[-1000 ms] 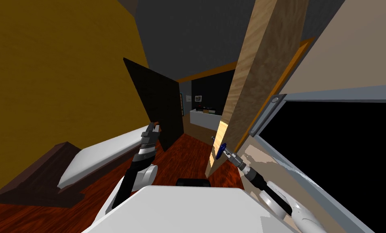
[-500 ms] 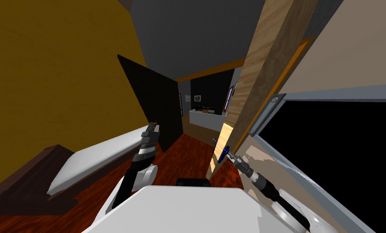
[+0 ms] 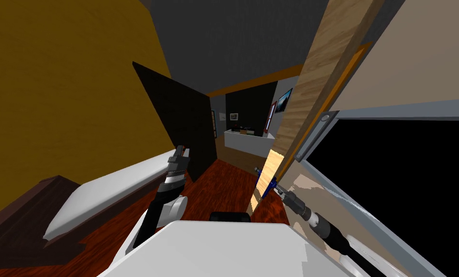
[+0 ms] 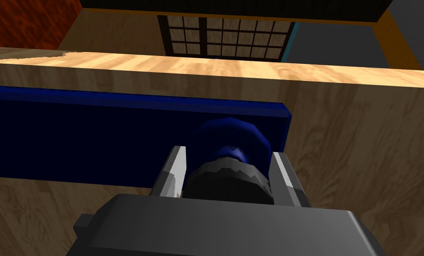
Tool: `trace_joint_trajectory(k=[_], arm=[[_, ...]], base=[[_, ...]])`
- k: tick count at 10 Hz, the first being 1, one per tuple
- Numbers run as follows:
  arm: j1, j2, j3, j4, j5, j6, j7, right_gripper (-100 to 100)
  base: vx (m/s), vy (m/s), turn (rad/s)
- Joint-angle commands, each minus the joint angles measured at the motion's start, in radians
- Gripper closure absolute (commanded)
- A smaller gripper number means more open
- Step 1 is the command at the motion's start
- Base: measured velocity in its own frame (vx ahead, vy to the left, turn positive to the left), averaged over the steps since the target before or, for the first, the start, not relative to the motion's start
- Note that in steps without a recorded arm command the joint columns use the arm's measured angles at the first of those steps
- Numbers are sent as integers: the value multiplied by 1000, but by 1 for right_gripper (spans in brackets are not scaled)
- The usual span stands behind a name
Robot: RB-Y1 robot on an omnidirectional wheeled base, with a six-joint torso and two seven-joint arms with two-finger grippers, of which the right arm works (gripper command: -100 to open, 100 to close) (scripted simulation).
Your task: Pull the door open
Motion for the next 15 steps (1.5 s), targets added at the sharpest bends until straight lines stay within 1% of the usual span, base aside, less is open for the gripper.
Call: trace_joint_trajectory(k=[1,2,3,5,6,7,8,9,13,14,15], arm=[[16,-11,1,15,6,-43,-5,100],[26,-21,0,28,9,-67,-9,100],[26,-21,0,28,9,-74,-9,100],[43,-37,-2,50,15,-122,-16,100],[49,-44,-3,58,17,-139,-18,100],[54,-48,-4,63,18,-150,-20,100],[33,-41,-2,65,17,-141,-19,100],[16,-29,-2,77,23,-147,-20,100],[-13,-5,-3,95,33,-155,-22,100],[-2,-3,-17,120,36,-175,-23,-100],[1,0,-27,140,39,-192,-25,-100]], base=[[0,-3,-15],[0,0,0],[5,6,-17],[2,3,-13],[-4,1,-26],[-17,-10,-6],[2,-1,26],[53,100,108],[49,152,116],[44,112,-43],[43,64,-111]])
